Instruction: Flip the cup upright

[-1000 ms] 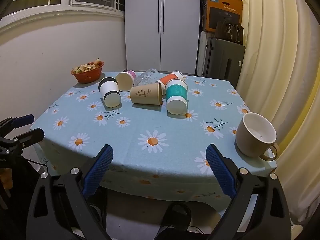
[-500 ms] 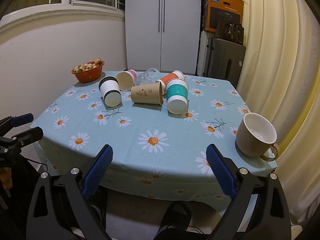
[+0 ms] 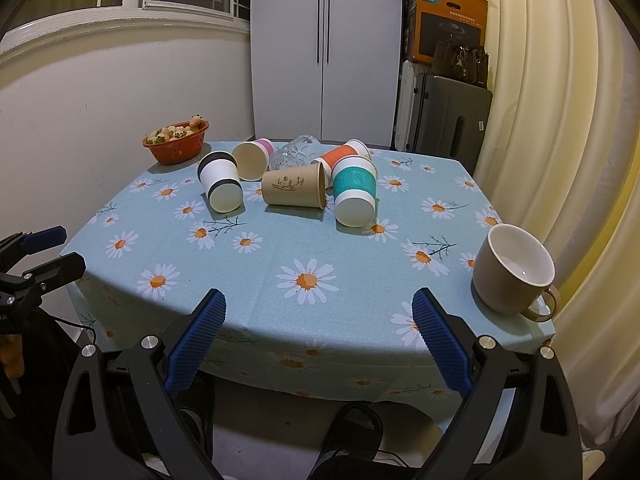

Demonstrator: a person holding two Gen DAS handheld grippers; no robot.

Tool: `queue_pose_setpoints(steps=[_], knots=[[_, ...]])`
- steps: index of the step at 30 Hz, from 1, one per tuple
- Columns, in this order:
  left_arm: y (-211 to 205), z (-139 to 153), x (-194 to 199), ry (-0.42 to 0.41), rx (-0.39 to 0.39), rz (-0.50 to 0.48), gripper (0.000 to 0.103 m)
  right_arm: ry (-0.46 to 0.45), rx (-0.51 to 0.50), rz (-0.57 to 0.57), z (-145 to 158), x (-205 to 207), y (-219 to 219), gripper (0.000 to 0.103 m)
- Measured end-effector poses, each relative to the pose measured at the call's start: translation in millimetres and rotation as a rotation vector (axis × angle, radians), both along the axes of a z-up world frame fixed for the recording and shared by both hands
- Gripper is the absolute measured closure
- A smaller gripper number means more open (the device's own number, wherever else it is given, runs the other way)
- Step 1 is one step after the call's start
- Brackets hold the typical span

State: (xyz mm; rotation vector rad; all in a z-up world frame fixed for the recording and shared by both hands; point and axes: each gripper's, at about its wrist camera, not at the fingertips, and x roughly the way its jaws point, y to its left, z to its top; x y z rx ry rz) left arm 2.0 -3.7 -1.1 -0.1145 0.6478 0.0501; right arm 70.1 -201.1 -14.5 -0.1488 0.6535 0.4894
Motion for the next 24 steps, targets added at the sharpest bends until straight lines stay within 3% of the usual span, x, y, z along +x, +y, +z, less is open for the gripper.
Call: queue_pose_setpoints(steps=[24], knots=[[0.4,-0.7,-1.0,-0.002,-0.002,0.001,0.007,0.007,0.004,-0.003,-2.2,0.9,-1.7,0.01]])
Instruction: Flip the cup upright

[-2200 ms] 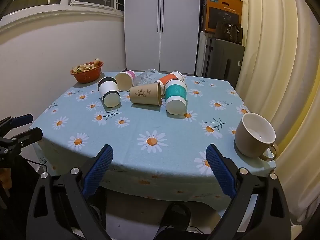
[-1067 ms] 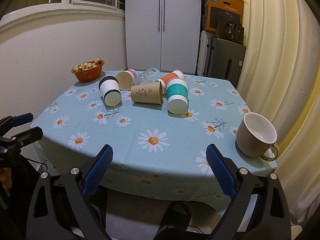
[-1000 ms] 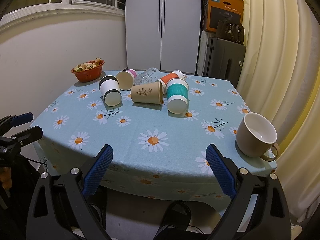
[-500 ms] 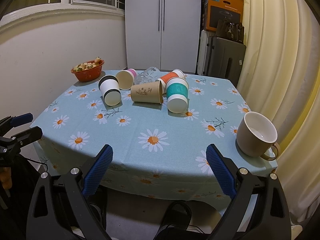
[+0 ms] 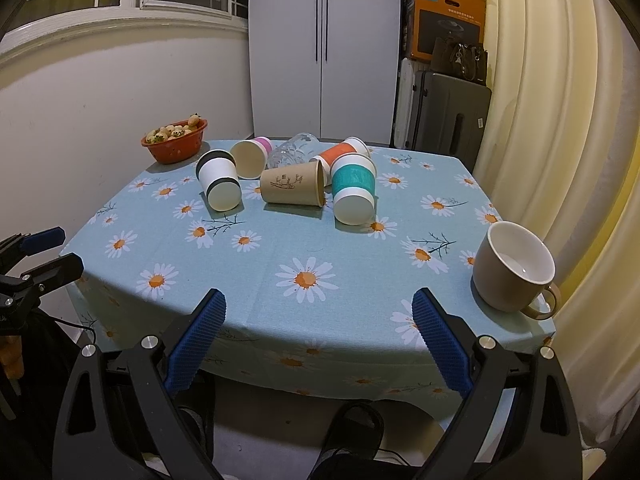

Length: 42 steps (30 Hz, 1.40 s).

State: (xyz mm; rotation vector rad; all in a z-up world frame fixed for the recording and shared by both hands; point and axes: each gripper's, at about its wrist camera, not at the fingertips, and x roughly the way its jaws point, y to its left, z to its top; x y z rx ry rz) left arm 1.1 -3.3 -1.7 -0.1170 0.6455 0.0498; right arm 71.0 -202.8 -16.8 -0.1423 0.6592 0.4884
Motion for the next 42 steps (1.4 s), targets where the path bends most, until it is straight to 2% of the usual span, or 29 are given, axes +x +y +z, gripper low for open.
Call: queue_pose_setpoints(steps=[18,25,32,37,42], knots=[[3.3,-1.7,-2.0,0.003,-0.013,0.007,0.007,0.009,0.0,0.009,0.0,0.9,1.7,0.01],[6.4,-1.2,2.4,0.027,-0.032,0.009,0.007,0.06,0.03,0.029,0.7,10.1,2.5,0.01],[22.2,10.6,20.7,0.042,-0.087,0.042,0.007,0.054,0.02,0.069,9.1,22.6,11.9,0.01],[43.9,21.8,50.4,0.088,-0.197,0.093,0.007,0.071,0.049,0.109,23.0,41.2,18.3,0.01],[57.5,30.5,82.7,0.133,-0.267,0.128,0.007,0.103,0.085,0.159,35.1,61.6,27.9,0.01]])
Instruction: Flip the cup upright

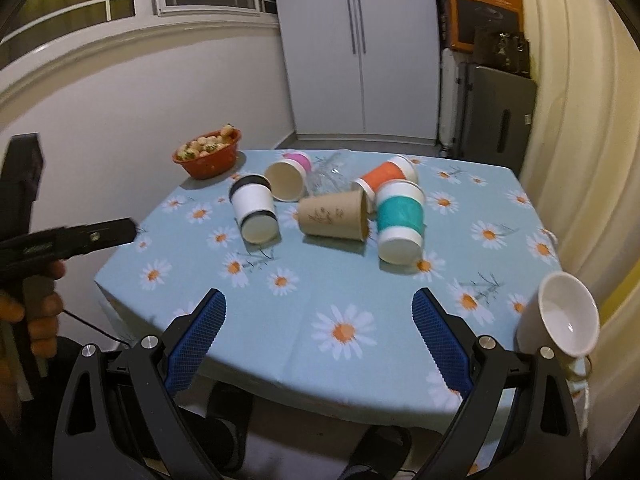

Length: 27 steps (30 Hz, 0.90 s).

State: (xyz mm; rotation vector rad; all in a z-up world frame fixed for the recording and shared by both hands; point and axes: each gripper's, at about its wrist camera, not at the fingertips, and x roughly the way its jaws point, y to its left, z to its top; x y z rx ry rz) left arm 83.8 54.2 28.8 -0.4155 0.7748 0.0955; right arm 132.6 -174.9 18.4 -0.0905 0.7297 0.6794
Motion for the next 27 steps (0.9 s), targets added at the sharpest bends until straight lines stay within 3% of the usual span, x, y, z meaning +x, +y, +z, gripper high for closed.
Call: queue_pose_setpoints(steps=[7,12,17,22,27], knots=[[26.8,-1.2,49.6,0.08,-0.196,0.056,0.008,0.105,0.052,0.087,6.7,33.1,18.2,0.01],[31.0,-7.9,86.0,0.146,-0.225,0.058,0.008,0.133,0.047,0.134,9.0,50.3,32.8,0.01],[49.1,-31.2,127.2,0.235,-0.284,0.135,0.009,0.15,0.036,0.146,3.1,60.6,41.7,0.01],[64.1,-57.6,158.8,0.323,-0.358,0.183,0.016,0.189,0.027,0.169,-14.4,62.3,42.0,0.01],[65.6,-72.7,178.8,0.379,-0.332,0.22,0.018,0.193,0.018,0.179,-19.8,67.1,41.2,0.01]])
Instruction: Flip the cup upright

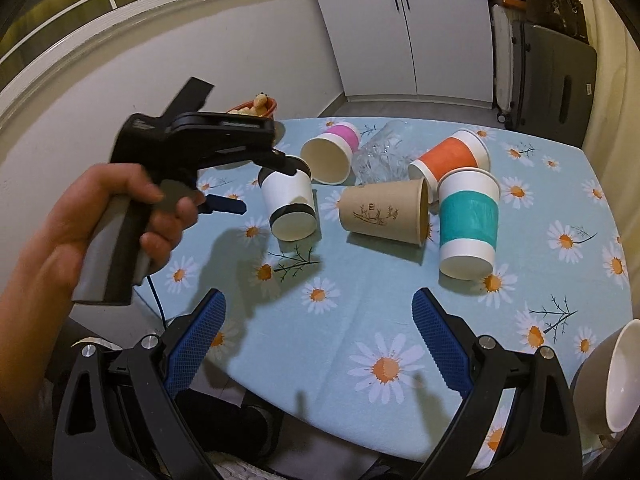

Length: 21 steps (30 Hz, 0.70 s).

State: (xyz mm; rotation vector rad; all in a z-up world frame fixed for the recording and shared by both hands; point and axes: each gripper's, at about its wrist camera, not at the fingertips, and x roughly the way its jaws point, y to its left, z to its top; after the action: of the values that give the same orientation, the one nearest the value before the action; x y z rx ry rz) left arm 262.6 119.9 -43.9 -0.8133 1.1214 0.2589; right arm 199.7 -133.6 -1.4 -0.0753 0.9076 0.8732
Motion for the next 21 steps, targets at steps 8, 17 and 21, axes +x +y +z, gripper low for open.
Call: queue_pose_setpoints(steps=[8,17,21], knots=[[7.5,-18.7,20.4,0.06,0.037,0.037,0.028,0.009,-0.01,0.027,-6.9,4.1,0.7,0.01],[9.8,-26.2,26.6,0.064,0.035,0.05,0.035,0.021,0.004,0.014,-7.9,9.7,-7.5,0.01],[8.2,-25.3,24.5,0.06,0.04,0.047,0.035,0.022,0.009,0.008,-6.6,9.9,-9.1,0.01]])
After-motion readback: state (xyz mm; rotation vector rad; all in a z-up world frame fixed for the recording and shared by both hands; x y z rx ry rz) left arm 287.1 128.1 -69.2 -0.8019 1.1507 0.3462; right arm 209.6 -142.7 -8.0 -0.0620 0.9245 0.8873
